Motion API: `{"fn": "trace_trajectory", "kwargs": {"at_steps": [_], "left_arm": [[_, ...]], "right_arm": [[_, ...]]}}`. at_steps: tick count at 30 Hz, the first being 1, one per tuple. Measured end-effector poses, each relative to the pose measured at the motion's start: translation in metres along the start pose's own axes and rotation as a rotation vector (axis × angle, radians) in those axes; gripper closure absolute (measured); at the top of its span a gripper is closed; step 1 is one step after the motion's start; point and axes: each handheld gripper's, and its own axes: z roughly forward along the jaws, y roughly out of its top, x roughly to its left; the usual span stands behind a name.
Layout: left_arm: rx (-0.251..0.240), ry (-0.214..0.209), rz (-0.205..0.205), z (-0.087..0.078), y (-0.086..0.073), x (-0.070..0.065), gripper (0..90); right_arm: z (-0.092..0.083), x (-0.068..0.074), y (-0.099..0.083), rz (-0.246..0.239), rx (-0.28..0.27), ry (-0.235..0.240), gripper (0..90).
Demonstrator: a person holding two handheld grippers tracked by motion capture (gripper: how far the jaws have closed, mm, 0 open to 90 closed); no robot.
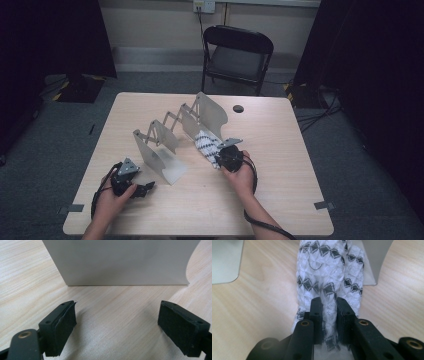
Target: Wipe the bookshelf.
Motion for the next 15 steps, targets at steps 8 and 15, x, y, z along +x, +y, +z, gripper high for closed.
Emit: {"fn": "trace_trajectory", "kwargs": {"at_steps": [8, 15], "left_arm": [[0.000, 0.000, 0.001, 0.000, 0.000, 0.000, 14.6], [0.000, 0.000, 0.000, 0.000, 0.000, 0.000, 14.6]], "right_arm": [[-0.011, 0.011, -0.016, -0.010, -0.027, 0.025, 76.9], [-0.017, 0.024, -0.025, -0.007, -0.057, 0.055, 76.4]]}}
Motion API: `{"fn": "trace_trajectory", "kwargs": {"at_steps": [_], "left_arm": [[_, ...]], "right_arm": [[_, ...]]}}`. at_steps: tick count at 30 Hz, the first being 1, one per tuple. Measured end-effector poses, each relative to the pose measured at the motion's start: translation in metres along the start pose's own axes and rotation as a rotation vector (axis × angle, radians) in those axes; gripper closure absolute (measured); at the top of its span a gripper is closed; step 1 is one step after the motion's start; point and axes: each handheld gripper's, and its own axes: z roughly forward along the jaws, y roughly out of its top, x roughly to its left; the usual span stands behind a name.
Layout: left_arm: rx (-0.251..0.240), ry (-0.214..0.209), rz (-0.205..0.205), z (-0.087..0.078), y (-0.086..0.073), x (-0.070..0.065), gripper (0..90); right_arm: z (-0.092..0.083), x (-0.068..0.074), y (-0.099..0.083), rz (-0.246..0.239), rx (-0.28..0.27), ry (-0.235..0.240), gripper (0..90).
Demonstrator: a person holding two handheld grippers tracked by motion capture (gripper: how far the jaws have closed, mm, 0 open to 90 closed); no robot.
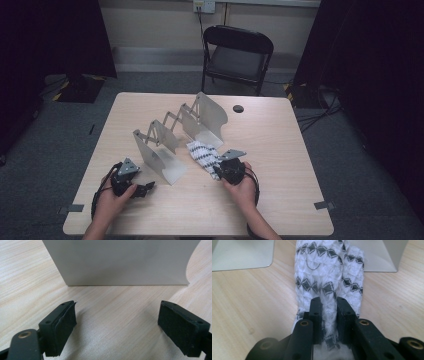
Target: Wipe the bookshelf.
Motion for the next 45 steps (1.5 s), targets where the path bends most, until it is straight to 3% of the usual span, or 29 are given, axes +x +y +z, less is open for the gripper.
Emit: {"fn": "trace_trajectory", "kwargs": {"at_steps": [17, 23, 27, 30, 33, 35, 37, 40, 45], "left_arm": [[0.001, 0.000, 0.000, 0.000, 0.000, 0.000, 14.6], [0.001, 0.000, 0.000, 0.000, 0.000, 0.000, 14.6], [0.001, 0.000, 0.000, 0.000, 0.000, 0.000, 14.6], [0.001, 0.000, 0.000, 0.000, 0.000, 0.000, 14.6], [0.001, 0.000, 0.000, 0.000, 0.000, 0.000, 14.6], [0.001, 0.000, 0.000, 0.000, 0.000, 0.000, 14.6], [0.001, 0.000, 0.000, 0.000, 0.000, 0.000, 14.6], [0.001, 0.000, 0.000, 0.000, 0.000, 0.000, 14.6], [0.001, 0.000, 0.000, 0.000, 0.000, 0.000, 14.5]], "right_arm": [[0.016, 0.013, 0.014, -0.008, -0.007, 0.005, 73.9], [0.029, 0.019, 0.026, -0.015, -0.007, 0.012, 67.9], [0.032, 0.022, 0.035, -0.030, 0.015, 0.005, 57.9], [0.030, 0.022, 0.040, -0.025, -0.023, -0.004, 51.7], [0.030, 0.018, 0.045, 0.011, -0.039, -0.032, 42.0], [0.034, 0.013, 0.045, 0.057, -0.045, -0.012, 40.6], [0.041, 0.011, 0.044, 0.065, -0.019, -0.020, 37.5], [0.046, 0.010, 0.044, 0.094, -0.008, -0.011, 39.7], [0.047, 0.013, 0.043, 0.064, -0.002, 0.025, 52.3]]}}
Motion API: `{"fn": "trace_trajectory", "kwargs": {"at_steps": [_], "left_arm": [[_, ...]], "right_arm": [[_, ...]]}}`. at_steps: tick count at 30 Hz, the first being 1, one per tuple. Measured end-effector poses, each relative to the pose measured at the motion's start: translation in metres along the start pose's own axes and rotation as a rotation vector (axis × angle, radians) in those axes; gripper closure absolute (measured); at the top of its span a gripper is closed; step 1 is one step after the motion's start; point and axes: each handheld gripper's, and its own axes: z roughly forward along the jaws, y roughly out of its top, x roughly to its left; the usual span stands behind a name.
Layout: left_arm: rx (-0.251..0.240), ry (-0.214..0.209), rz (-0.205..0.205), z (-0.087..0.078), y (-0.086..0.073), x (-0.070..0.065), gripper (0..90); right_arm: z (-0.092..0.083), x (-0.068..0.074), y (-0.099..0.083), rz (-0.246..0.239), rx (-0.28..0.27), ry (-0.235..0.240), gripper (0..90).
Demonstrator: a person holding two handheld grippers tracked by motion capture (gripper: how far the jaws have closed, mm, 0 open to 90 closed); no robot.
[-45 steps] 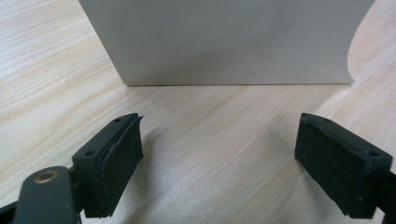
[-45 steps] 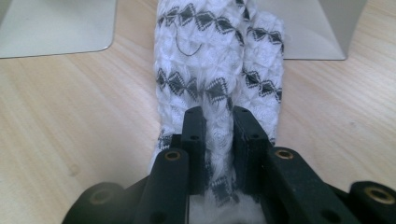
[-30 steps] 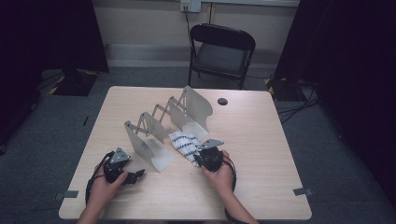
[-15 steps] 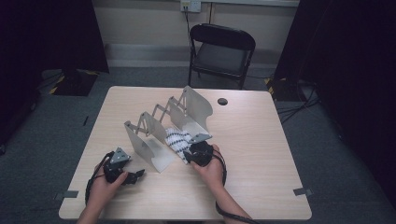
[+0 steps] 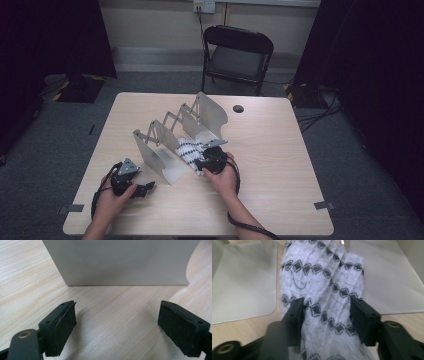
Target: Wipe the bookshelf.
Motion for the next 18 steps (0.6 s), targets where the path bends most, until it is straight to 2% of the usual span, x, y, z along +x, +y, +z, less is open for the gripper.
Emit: {"fn": "trace_trajectory", "kwargs": {"at_steps": [2, 3, 6, 8, 10, 13, 18], "left_arm": [[0.000, 0.000, 0.001, 0.000, 0.000, 0.000, 14.6], [0.000, 0.000, 0.000, 0.000, 0.000, 0.000, 14.6], [0.000, 0.000, 0.000, 0.000, 0.000, 0.000, 14.5], [0.000, 0.000, 0.000, 0.000, 0.000, 0.000, 14.6], [0.001, 0.000, 0.000, 0.000, 0.000, 0.000, 14.6], [0.001, 0.000, 0.000, 0.000, 0.000, 0.000, 14.6], [0.001, -0.001, 0.000, 0.000, 0.000, 0.000, 14.6]], "right_arm": [[-0.001, 0.003, 0.000, -0.014, 0.001, 0.004, 61.5], [-0.002, 0.004, 0.001, -0.011, 0.004, 0.024, 67.8], [-0.003, 0.006, 0.003, -0.016, 0.019, 0.025, 74.2], [-0.005, 0.007, 0.006, -0.020, 0.017, 0.023, 76.1], [-0.007, 0.008, 0.009, -0.012, 0.013, 0.041, 76.9], [-0.014, 0.010, 0.016, -0.026, -0.019, 0.049, 77.7], [-0.030, 0.010, 0.034, -0.021, -0.073, 0.066, 78.7]]}}
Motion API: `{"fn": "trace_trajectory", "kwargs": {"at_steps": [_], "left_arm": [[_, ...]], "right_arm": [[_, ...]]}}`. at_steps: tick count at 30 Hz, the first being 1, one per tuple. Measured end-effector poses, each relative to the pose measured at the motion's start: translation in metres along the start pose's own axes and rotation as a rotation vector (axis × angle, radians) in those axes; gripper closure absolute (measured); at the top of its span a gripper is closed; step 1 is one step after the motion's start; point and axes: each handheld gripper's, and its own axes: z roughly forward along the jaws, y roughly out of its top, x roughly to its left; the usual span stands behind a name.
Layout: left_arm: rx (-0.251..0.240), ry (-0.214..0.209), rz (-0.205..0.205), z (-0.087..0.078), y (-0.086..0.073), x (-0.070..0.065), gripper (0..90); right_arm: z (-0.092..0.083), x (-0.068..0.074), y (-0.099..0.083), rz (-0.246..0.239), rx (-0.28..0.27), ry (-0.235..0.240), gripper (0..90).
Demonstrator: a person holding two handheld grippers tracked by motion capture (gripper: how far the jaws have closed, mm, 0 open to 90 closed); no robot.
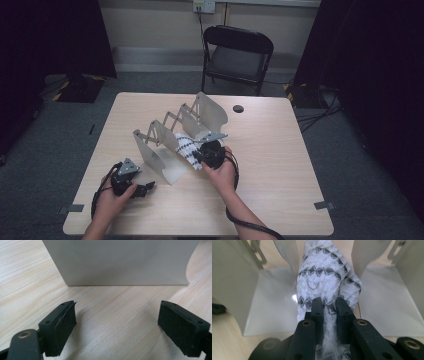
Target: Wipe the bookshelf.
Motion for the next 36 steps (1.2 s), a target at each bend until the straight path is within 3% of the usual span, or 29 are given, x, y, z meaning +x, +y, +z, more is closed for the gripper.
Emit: {"fn": "trace_trajectory", "kwargs": {"at_steps": [6, 11, 15, 22, 27, 31, 34, 36], "left_arm": [[-0.001, -0.002, 0.001, 0.000, 0.000, 0.000, 14.5], [0.000, -0.001, 0.001, 0.000, 0.000, 0.000, 14.5], [0.000, -0.001, 0.001, 0.000, 0.000, 0.000, 14.5], [0.000, -0.001, 0.000, 0.000, 0.000, 0.000, 14.5], [-0.001, -0.001, 0.001, 0.000, 0.000, 0.000, 14.5], [0.000, -0.001, 0.001, 0.000, 0.000, 0.000, 14.5], [-0.001, -0.002, 0.001, 0.000, 0.000, 0.000, 14.5], [0.000, -0.001, 0.001, 0.000, 0.000, 0.000, 14.5]], "right_arm": [[-0.022, 0.008, 0.036, -0.047, -0.095, 0.002, 78.8], [-0.027, 0.013, 0.052, -0.096, -0.121, 0.029, 79.0], [-0.016, 0.014, 0.042, -0.104, -0.089, 0.049, 79.1], [0.013, 0.014, 0.009, -0.115, 0.009, 0.070, 79.0], [0.026, 0.011, -0.007, -0.124, 0.050, 0.049, 77.3], [0.031, 0.002, -0.017, -0.100, 0.067, 0.009, 72.1], [0.033, -0.005, -0.022, -0.056, 0.070, -0.011, 63.3], [0.034, -0.007, -0.023, -0.067, 0.066, -0.017, 55.6]]}}
